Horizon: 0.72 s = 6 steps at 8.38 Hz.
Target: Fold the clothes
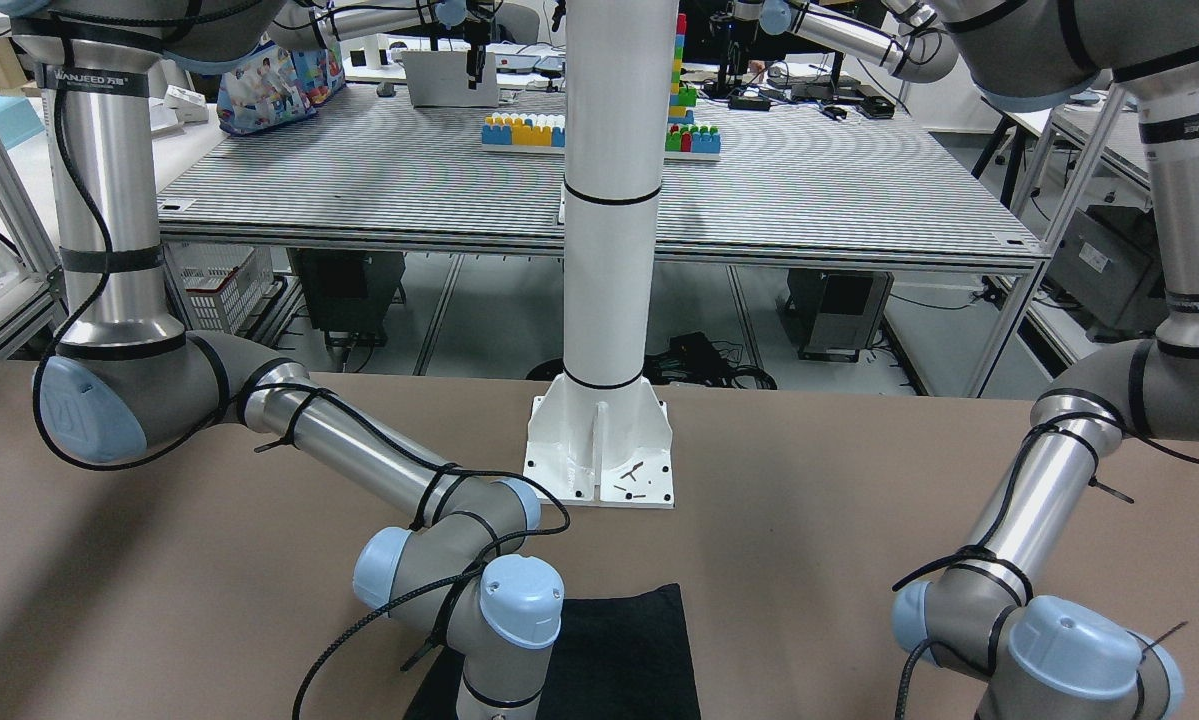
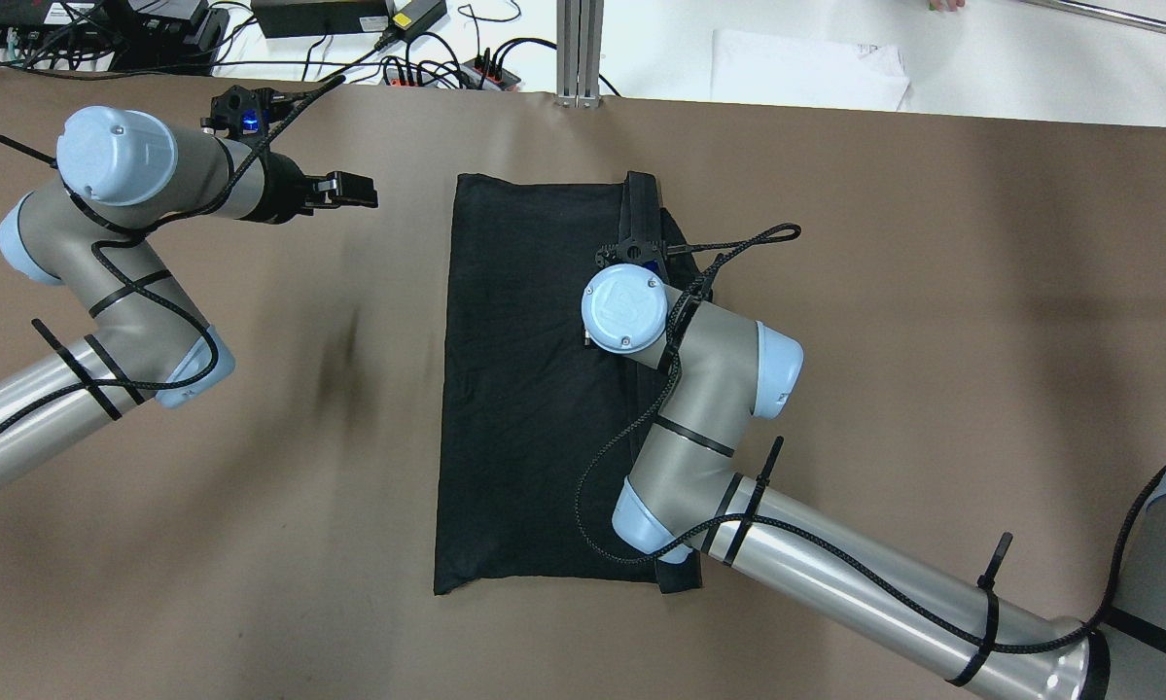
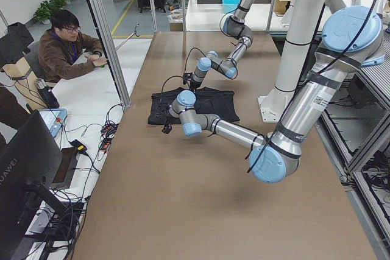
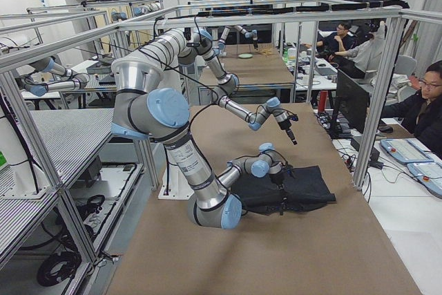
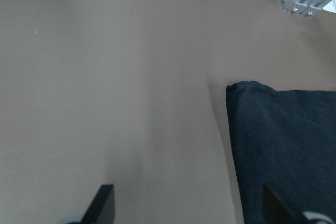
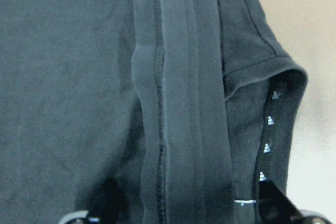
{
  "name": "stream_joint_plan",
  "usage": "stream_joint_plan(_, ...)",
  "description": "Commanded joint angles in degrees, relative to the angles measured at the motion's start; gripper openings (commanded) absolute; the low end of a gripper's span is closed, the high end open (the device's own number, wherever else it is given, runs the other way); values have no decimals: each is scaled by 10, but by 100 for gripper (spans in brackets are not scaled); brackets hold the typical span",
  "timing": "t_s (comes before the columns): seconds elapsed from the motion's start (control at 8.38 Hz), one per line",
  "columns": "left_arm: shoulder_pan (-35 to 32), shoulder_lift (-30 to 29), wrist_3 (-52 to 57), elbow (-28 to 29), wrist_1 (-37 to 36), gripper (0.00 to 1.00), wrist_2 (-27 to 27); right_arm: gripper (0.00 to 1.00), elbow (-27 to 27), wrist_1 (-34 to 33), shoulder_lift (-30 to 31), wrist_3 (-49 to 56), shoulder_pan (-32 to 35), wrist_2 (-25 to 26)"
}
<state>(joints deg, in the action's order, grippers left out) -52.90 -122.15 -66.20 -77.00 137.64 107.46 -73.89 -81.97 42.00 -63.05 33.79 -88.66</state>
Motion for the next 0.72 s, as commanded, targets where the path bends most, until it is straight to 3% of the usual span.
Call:
stream_joint_plan(0.0,2,-1,-4,0,1,100,-16,94,1,1,3,12,5,0)
stream_joint_plan(0.6,3,0,-5,-1,1,100,-17,94,0,3,11,41,15,0)
